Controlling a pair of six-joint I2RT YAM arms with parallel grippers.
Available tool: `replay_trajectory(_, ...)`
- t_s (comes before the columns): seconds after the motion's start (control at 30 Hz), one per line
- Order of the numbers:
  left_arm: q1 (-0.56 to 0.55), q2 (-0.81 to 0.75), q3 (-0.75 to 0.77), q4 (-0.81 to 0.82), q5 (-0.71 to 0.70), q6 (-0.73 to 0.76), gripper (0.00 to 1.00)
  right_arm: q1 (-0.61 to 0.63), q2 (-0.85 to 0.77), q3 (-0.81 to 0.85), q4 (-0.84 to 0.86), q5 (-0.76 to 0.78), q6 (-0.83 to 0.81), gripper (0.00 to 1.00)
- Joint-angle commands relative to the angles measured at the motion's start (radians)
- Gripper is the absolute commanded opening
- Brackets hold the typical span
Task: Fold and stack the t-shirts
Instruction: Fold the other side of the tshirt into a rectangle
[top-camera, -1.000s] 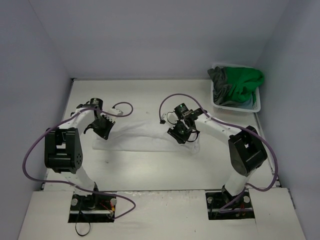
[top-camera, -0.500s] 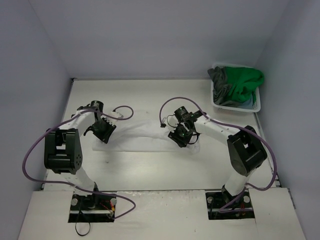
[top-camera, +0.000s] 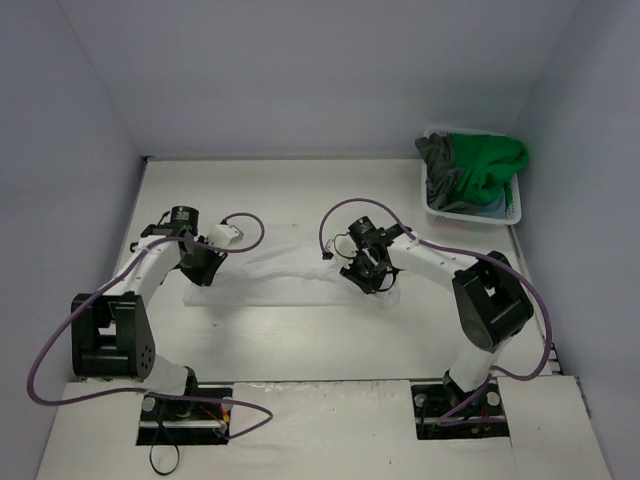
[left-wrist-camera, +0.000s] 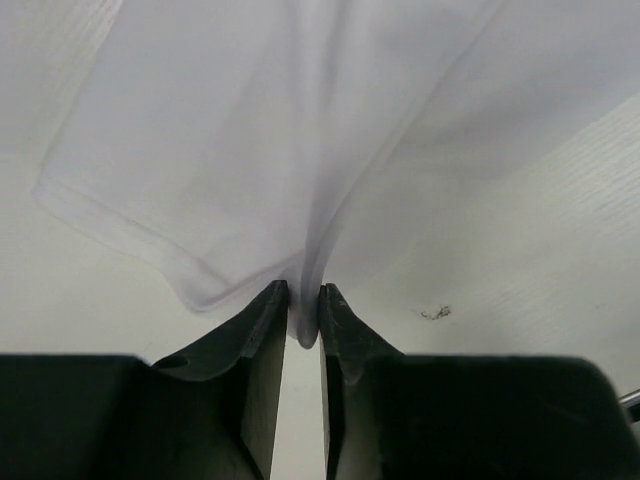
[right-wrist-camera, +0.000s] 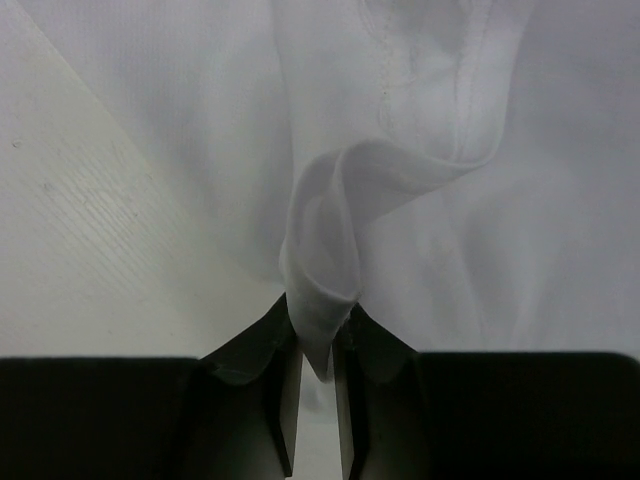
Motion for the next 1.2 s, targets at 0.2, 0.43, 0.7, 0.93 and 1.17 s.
replay_trajectory(0.2,-0.004,-0.086,-0.017,-0.057,0.059,0.012,0.25,-0.002,0.001,0.023,-0.01,0.044,0.027,0.17)
replay_trajectory(0.43,-0.004,-0.046,-0.008,-0.035,0.026,0.009,0.26,-0.002,-0.016,0.009,-0.012,0.053,0.027,0.17)
replay_trajectory(0.7,-0.004,0.021,0.068,0.1,-0.062,-0.063,0.19,-0.004,-0.022,0.02,-0.012,0.077,0.02,0.16)
replay_trajectory(0.93,-0.003,0.096,0.16,0.131,-0.08,-0.102,0.14,-0.005,-0.054,0.079,-0.018,0.149,0.024,0.45)
replay_trajectory(1.17,-0.004,0.104,0.206,0.109,-0.054,-0.12,0.14,-0.007,-0.137,0.106,-0.016,0.145,0.055,0.64)
